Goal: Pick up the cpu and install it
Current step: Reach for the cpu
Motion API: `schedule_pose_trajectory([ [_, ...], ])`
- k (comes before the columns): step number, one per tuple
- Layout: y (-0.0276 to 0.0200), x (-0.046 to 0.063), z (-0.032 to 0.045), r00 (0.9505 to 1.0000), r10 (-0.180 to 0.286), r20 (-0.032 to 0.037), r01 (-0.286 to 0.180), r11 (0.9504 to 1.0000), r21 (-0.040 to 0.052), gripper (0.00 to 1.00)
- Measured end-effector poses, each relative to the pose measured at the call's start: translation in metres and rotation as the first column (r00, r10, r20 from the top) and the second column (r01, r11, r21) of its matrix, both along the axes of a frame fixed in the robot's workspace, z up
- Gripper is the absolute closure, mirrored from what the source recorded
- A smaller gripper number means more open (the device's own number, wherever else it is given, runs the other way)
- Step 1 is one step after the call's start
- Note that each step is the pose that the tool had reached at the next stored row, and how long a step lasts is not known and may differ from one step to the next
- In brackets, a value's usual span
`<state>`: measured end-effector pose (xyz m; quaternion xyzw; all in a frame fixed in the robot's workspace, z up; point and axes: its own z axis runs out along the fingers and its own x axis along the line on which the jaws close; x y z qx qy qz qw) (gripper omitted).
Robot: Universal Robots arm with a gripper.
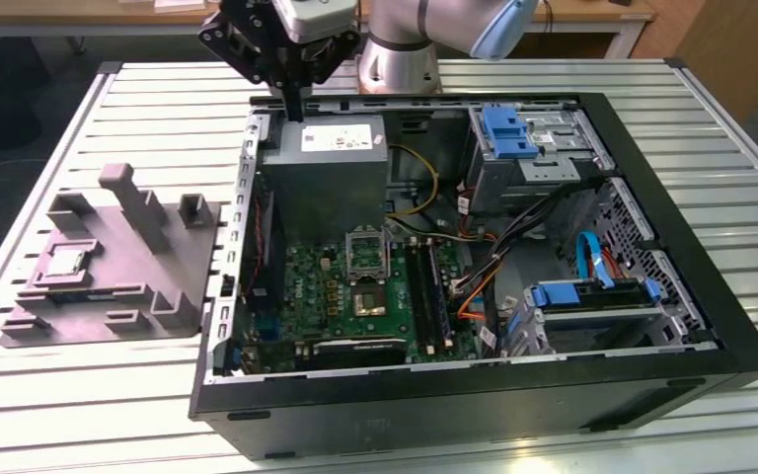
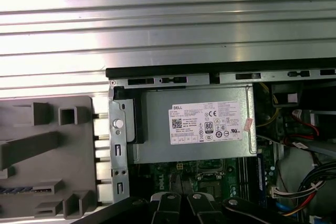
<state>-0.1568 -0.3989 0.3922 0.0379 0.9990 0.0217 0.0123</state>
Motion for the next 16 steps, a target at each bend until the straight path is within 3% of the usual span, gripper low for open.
schedule_pose_trajectory([
  [8,0.0,-0.002,0.0,1.0,0.0,0.0,0.0,1.0,0.0,0.89],
  [16,0.0,-0.011,-0.0002,1.0,0.0,0.0,0.0,1.0,0.0,0.89],
])
